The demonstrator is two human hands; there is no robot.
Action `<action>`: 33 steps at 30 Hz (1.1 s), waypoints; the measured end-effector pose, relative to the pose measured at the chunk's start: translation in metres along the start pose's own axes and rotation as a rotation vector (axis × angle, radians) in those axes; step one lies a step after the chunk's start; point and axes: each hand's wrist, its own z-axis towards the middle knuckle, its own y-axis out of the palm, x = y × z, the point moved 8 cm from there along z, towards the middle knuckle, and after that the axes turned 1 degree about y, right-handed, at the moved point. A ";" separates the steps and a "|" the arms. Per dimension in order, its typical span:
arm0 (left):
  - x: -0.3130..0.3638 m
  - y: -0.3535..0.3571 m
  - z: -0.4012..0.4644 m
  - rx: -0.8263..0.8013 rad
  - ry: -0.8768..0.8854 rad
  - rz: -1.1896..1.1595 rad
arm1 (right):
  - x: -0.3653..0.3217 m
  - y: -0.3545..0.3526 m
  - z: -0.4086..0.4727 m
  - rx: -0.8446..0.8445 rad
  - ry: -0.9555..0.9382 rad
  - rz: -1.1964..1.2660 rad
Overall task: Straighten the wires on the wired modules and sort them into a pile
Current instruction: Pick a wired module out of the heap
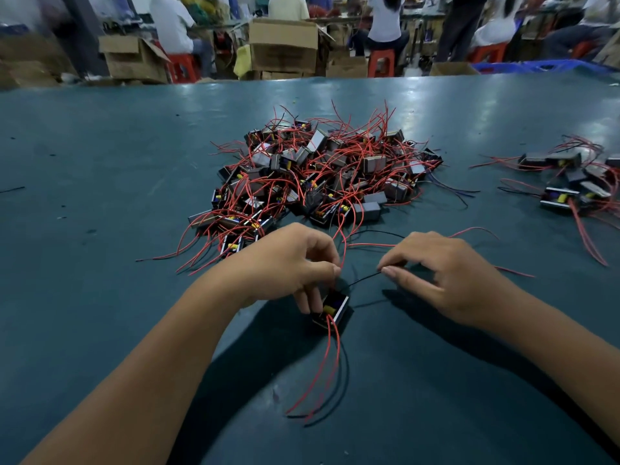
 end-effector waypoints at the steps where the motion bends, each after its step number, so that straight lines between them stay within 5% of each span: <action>1: 0.000 0.000 0.000 -0.008 -0.006 -0.014 | 0.001 0.000 0.000 -0.009 0.001 0.009; 13: 0.004 0.000 -0.002 -0.012 -0.009 -0.023 | 0.012 -0.004 -0.003 -0.007 0.072 0.190; 28: 0.020 -0.048 -0.015 0.301 0.142 0.024 | 0.020 -0.016 -0.006 0.003 0.067 0.265; 33: 0.026 -0.036 -0.013 0.265 0.171 0.061 | 0.021 -0.018 -0.007 0.030 0.076 0.310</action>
